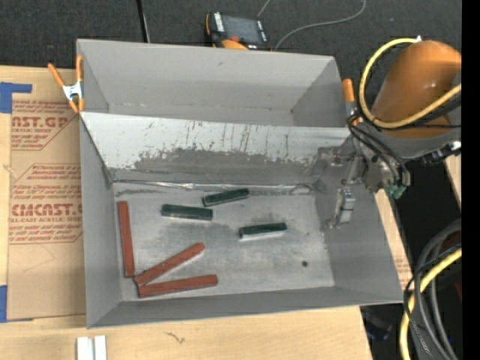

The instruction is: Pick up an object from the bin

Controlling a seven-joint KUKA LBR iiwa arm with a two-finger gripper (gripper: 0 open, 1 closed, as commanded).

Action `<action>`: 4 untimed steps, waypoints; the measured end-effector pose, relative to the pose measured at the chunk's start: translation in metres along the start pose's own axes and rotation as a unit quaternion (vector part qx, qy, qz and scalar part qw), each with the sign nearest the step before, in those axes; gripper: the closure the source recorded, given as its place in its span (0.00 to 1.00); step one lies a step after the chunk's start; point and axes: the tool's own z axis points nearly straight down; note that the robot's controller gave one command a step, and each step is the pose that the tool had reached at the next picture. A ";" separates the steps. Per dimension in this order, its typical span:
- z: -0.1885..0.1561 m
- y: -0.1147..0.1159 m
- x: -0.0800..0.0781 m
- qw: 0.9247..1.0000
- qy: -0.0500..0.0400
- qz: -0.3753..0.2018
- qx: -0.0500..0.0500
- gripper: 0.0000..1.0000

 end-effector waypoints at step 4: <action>-0.010 0.047 0.019 0.995 -0.003 -0.101 0.001 1.00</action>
Offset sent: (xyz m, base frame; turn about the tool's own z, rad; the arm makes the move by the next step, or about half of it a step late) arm -0.0167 0.0276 -0.0941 0.1768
